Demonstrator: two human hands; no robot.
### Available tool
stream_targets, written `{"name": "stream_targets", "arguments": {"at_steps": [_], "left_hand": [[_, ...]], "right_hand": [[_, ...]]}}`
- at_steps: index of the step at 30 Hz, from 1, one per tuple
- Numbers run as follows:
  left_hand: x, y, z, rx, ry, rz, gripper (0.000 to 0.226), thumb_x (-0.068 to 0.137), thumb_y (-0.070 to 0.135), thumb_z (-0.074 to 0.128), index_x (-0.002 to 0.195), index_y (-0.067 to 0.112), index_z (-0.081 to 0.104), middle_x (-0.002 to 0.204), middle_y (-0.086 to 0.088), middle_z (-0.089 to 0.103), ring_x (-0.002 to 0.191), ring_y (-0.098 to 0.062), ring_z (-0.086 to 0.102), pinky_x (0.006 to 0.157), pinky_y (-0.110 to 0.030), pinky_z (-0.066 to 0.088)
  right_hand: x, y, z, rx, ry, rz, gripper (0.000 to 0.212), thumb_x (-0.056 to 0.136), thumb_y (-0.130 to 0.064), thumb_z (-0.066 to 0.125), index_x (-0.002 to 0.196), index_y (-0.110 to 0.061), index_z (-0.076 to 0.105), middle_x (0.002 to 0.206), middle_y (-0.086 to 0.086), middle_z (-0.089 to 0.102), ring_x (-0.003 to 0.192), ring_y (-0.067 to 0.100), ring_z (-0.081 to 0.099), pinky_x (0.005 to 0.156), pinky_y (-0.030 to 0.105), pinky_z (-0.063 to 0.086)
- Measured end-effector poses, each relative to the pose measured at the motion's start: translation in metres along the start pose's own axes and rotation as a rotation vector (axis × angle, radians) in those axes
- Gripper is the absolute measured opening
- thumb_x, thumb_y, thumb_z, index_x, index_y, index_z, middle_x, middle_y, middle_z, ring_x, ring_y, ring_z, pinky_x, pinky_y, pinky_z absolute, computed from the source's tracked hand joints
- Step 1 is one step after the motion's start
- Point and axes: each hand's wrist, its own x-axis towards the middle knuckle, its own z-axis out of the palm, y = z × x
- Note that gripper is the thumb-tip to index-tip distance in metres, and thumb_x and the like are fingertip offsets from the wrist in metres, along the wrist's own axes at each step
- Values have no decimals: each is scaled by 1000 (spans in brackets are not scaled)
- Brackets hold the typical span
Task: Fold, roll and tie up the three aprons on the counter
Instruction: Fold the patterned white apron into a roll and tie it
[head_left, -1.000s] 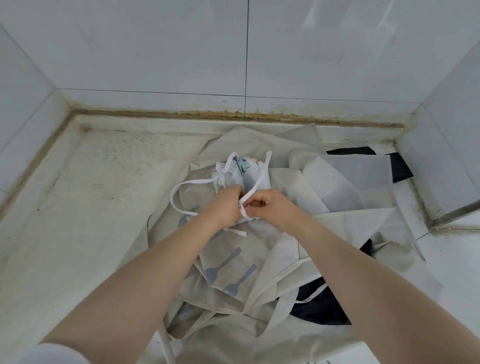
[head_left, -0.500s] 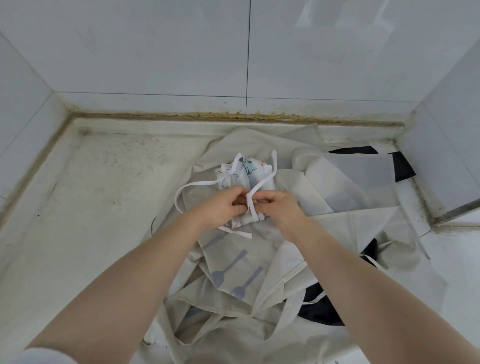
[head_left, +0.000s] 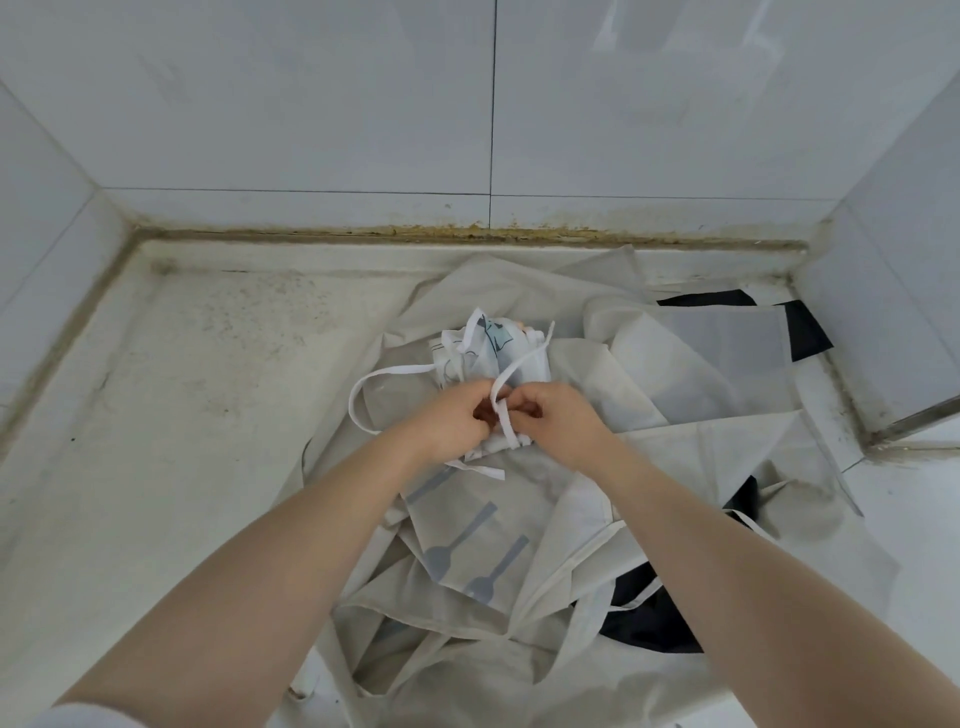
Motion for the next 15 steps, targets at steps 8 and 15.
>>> {"name": "stream_targets", "arguments": {"at_steps": [8,15], "left_hand": [[2,13,8,37,21,34,19,75,37,73,87,25,65,84,4,69,82,-10,63,75,-25,47],[9,13,8,204,80,-43,19,87,33,51,92,20,63,89,3,65,89,-17,59,79,-32,47]], "right_hand": [[5,-26,-33,-63,-267,180,33,84,-18,66,57,-18,48,58,-4,45,58,8,42,58,22,32],[-6,-6,-41,465,-197,144,22,82,-12,69,67,-13,54,64,0,48,61,8,42,59,18,33]]}}
